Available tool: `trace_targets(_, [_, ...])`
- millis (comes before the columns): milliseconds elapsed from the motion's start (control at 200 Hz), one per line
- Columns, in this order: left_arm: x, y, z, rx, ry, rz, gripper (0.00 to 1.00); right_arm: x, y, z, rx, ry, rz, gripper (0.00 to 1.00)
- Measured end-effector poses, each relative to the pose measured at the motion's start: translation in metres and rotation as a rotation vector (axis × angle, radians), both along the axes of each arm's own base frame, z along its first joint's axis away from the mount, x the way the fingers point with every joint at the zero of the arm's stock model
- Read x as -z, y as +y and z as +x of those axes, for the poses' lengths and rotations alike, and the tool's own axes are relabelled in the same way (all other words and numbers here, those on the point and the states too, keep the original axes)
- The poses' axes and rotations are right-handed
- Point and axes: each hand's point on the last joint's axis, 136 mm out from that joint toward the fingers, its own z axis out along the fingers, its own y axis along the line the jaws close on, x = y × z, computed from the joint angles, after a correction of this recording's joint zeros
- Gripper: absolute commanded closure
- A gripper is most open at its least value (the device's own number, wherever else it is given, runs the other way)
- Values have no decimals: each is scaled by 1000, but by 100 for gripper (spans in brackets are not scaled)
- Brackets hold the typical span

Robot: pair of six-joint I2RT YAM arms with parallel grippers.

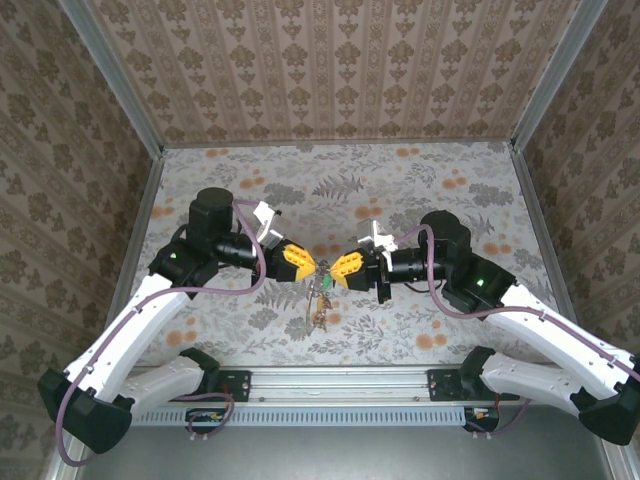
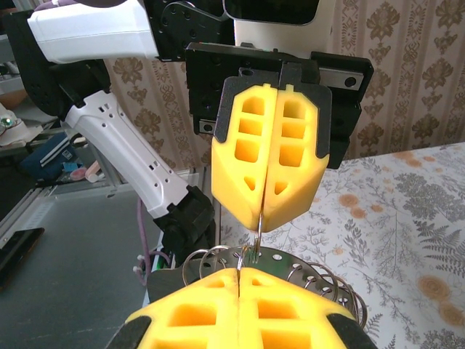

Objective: Put the keys on the keyring

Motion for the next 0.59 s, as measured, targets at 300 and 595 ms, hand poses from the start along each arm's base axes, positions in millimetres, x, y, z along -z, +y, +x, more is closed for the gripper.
trace_targets(300, [-1, 0, -2, 6, -7, -3, 100, -1, 1, 0, -2, -1, 5, 100])
trace_targets(595, [-1, 0, -2, 7, -13, -5, 100, -3, 2, 1, -2, -7, 15, 100])
